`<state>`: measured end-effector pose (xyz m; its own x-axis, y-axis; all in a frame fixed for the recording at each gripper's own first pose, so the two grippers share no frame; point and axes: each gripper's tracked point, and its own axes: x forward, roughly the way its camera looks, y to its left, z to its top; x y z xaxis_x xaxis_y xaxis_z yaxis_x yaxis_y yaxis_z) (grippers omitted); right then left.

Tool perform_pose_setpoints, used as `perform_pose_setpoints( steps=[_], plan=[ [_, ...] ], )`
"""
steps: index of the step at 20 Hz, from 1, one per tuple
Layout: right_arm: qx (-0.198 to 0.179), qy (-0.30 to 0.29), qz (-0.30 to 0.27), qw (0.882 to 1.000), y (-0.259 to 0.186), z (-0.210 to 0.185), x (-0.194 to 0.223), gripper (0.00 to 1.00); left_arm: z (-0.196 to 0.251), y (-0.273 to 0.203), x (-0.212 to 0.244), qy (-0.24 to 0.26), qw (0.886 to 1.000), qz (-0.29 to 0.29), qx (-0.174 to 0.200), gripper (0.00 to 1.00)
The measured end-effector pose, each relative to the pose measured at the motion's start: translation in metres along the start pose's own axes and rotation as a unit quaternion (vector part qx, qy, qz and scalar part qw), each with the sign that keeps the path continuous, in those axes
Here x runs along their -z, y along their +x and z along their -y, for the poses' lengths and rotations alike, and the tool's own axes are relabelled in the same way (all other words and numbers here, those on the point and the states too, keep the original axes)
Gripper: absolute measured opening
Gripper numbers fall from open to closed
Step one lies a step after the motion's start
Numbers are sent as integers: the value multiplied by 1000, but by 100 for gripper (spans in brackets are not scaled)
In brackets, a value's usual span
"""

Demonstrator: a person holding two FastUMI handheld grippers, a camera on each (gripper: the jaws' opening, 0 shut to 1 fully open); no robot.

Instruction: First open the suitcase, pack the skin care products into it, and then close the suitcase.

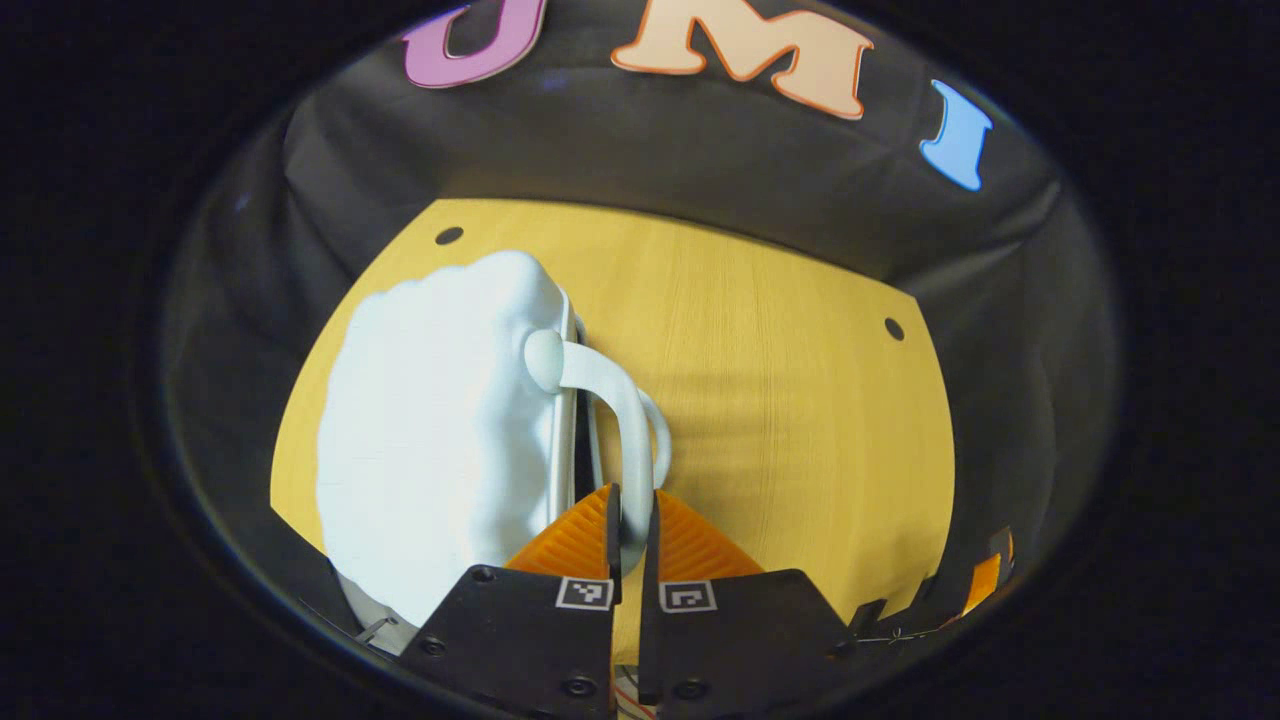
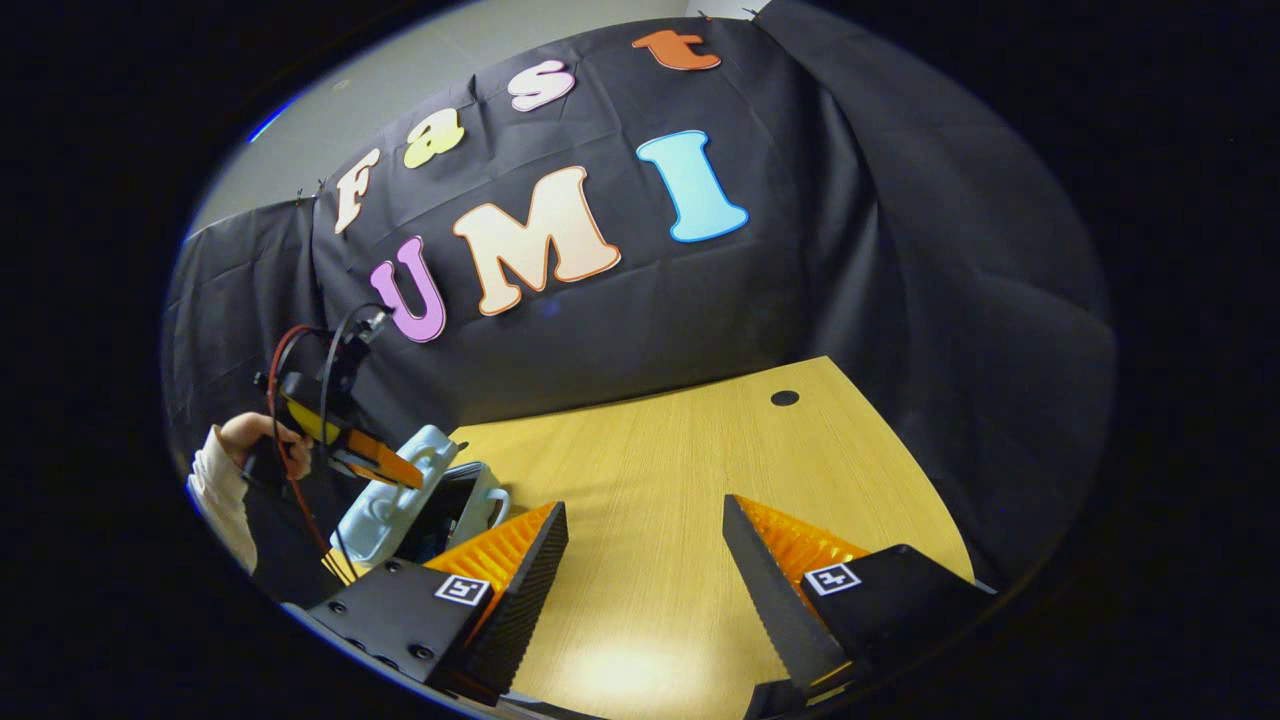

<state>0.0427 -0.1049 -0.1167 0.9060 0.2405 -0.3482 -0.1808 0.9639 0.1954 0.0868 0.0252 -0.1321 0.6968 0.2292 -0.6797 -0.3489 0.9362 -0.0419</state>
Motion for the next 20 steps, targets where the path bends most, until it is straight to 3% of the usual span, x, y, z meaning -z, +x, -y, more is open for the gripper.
perform_pose_setpoints(
  steps=[4,5,6,7,10,16,20],
  plan=[
    [7,6,5,1000,0,-5,-3,98,7,17,12,7,999,-32,1,5],
    [8,6,7,1000,0,-7,-5,98,12,18,14,-2,999,-38,12,8],
    [10,5,10,1000,0,-11,-6,98,11,13,15,-8,999,-40,19,21],
    [10,4,13,1000,-1,-14,-9,98,12,9,14,-8,999,-35,26,24],
    [7,6,29,1000,1,-33,-21,98,7,-7,15,2,999,-17,27,96],
    [1,-6,52,999,-1,-69,-40,98,-10,-55,13,31,997,65,26,96],
    [7,-11,46,999,-7,-82,-33,98,-22,-67,25,73,995,71,22,96]
  ],
)
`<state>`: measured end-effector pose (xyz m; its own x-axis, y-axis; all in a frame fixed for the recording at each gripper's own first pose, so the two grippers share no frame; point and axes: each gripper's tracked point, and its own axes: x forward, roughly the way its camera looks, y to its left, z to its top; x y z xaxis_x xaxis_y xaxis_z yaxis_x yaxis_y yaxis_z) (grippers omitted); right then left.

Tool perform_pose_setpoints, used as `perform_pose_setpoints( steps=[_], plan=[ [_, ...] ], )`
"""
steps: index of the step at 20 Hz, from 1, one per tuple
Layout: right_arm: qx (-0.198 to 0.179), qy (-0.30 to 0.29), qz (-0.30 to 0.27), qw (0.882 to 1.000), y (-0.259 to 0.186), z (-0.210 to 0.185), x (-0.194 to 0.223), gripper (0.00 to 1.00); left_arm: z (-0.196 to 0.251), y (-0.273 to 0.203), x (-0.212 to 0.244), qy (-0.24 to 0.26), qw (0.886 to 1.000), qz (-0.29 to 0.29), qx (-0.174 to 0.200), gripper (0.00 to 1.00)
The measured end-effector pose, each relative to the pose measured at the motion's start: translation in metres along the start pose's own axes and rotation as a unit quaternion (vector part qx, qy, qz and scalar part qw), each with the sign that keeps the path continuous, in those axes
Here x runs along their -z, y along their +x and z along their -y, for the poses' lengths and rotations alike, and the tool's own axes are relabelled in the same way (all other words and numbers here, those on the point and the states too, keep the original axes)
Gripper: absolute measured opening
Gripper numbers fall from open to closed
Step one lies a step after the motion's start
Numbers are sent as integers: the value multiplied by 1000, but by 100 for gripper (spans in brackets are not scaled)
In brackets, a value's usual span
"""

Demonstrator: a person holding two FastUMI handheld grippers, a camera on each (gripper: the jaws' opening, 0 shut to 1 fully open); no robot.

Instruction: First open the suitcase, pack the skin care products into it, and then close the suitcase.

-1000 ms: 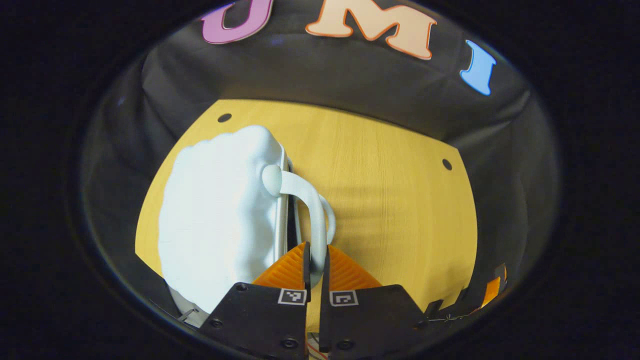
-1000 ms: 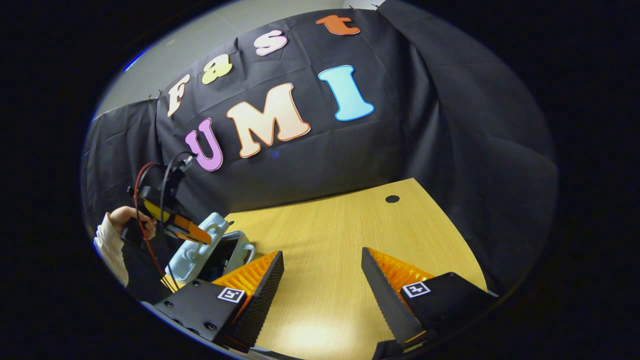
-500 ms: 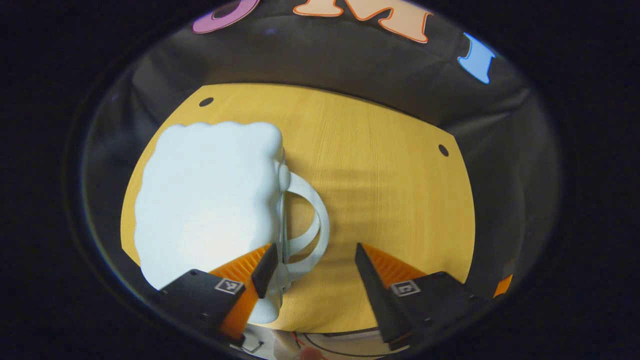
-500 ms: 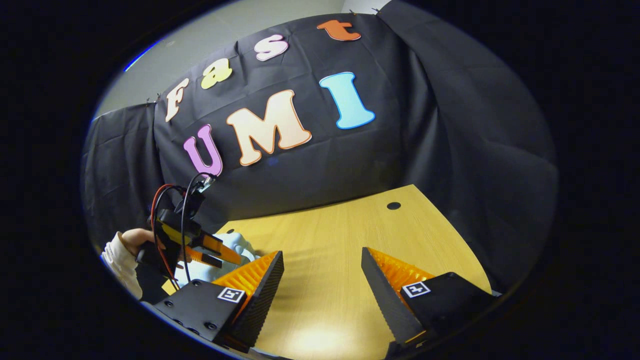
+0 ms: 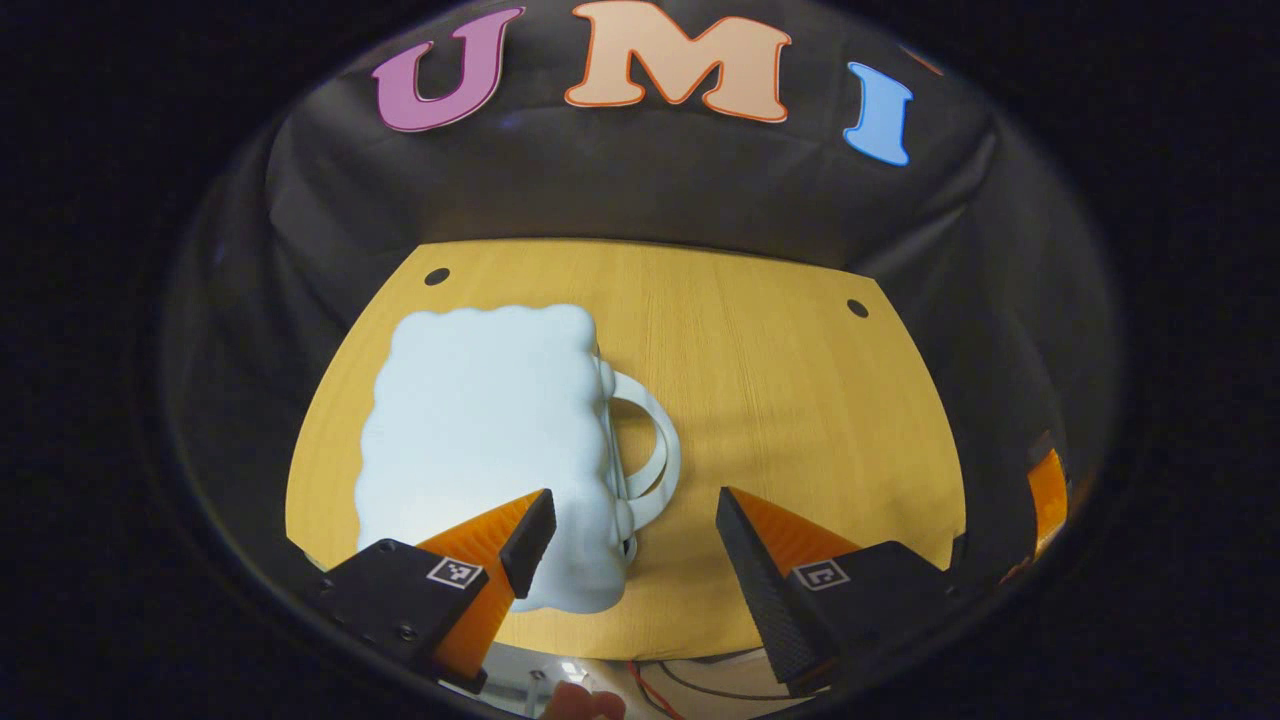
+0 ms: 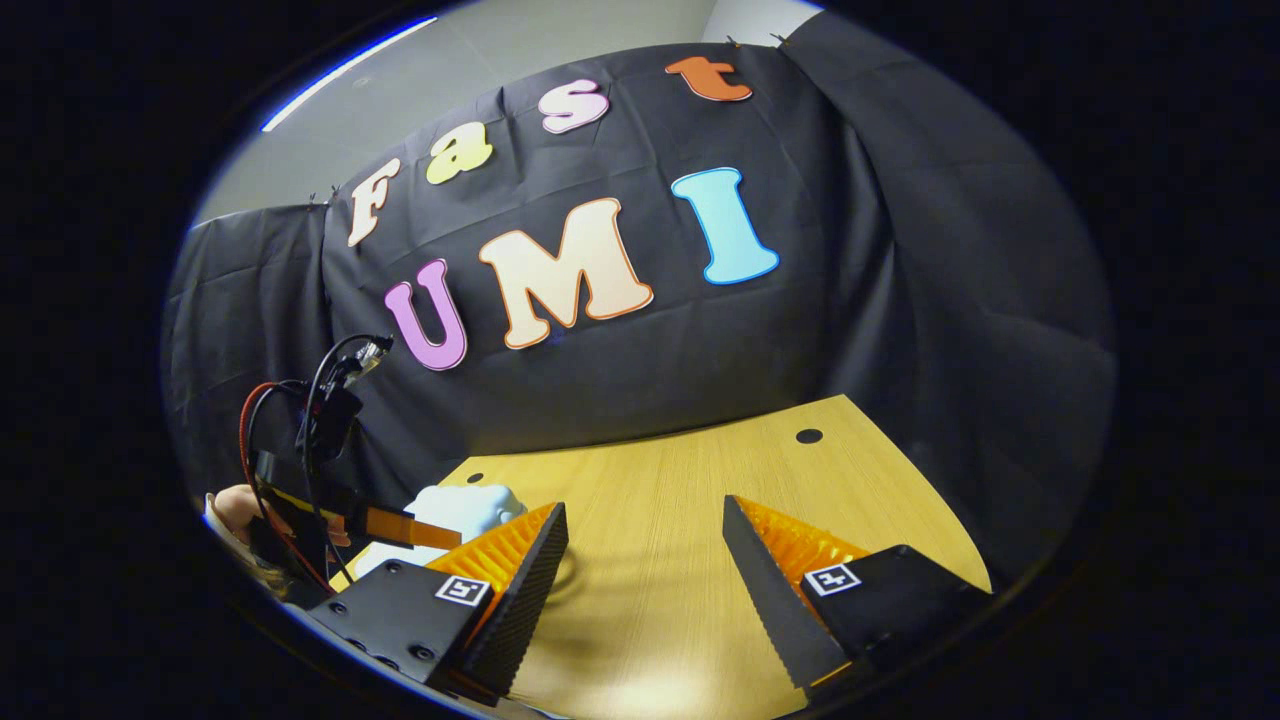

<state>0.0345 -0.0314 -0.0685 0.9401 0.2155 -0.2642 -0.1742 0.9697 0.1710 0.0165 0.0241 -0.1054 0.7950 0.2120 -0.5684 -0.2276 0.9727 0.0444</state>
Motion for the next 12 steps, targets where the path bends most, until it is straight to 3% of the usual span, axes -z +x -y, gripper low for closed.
perform_pose_setpoints(
  steps=[4,12],
  plan=[
    [8,0,0,1000,-9,-8,2,98,2,-9,21,-5,1000,-19,13,96],
    [11,-1,2,1000,-13,-15,3,98,-7,-13,29,-9,1000,-29,4,96]
  ],
)
